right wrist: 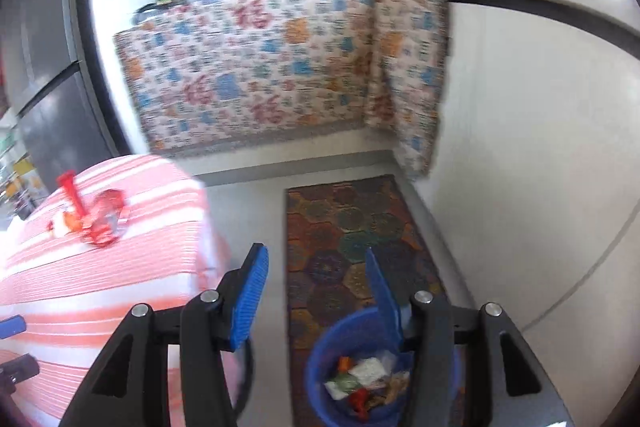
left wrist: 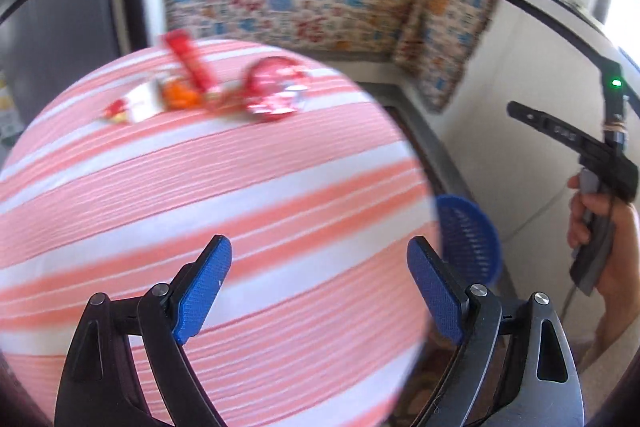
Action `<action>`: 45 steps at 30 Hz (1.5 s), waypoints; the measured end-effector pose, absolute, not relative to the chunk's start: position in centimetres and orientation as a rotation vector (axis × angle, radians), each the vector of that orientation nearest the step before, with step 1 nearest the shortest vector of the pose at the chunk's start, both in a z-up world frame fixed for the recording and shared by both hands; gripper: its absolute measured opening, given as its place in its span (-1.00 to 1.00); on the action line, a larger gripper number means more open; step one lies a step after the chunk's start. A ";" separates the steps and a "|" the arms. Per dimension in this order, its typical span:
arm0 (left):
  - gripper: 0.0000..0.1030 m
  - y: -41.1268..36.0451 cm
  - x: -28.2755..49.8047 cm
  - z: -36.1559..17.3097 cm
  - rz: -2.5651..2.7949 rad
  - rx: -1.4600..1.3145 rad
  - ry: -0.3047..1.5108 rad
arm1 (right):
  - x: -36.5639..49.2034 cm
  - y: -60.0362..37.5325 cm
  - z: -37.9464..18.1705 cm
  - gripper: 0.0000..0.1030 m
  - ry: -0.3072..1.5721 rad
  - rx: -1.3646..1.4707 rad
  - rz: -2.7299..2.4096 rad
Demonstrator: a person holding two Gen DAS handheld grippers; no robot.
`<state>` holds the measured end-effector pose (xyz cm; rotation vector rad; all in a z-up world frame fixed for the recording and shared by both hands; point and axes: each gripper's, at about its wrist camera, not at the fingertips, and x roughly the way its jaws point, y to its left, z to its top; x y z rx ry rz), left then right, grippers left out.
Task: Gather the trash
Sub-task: 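Move both tools back over the table toward the remaining wrappers, then grasp the white-and-red packet with the left tool while the right tool grasps the red foil bag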
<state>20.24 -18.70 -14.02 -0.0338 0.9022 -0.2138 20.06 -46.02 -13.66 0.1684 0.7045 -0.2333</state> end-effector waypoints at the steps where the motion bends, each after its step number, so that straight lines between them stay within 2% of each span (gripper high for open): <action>1: 0.78 -17.1 20.3 -14.3 -0.175 -0.036 0.889 | 20.6 -44.2 -13.5 0.07 0.706 0.167 -0.186; 2: 0.82 -15.3 20.5 -14.7 -0.131 -0.038 0.872 | 21.2 -42.2 -13.5 0.12 0.709 0.166 -0.133; 8: 0.82 -6.4 24.6 -17.6 0.019 -0.099 0.876 | 23.7 -29.6 -16.3 0.13 0.820 0.167 0.177; 14: 0.82 -1.7 30.1 -19.5 -0.100 -0.042 0.950 | 23.9 -20.5 -20.1 0.13 0.924 -0.054 0.316; 22: 0.83 0.9 36.9 -20.4 -0.300 0.170 0.960 | 24.3 -18.6 -22.0 0.19 0.942 -0.137 0.299; 25: 0.99 0.8 38.5 -20.7 -0.387 0.229 0.965 | 24.7 -18.3 -22.1 0.28 0.927 -0.129 0.294; 34: 0.98 -0.8 42.8 -19.2 -0.496 0.342 0.920 | 25.7 -18.0 -22.4 0.36 0.901 -0.129 0.298; 40: 0.98 -3.0 45.6 -20.8 -0.518 0.385 0.966 | 25.9 -17.9 -22.5 0.38 0.898 -0.125 0.304; 42: 0.91 -3.4 45.5 -20.7 -0.538 0.364 0.949 | 25.9 -17.9 -22.5 0.38 0.898 -0.123 0.305; 43: 0.60 -3.4 45.4 -20.6 -0.553 0.342 0.944 | 25.9 -17.9 -22.5 0.38 0.897 -0.122 0.306; 45: 0.37 -3.4 45.0 -20.4 -0.531 0.324 0.929 | 25.9 -18.0 -22.5 0.38 0.897 -0.120 0.309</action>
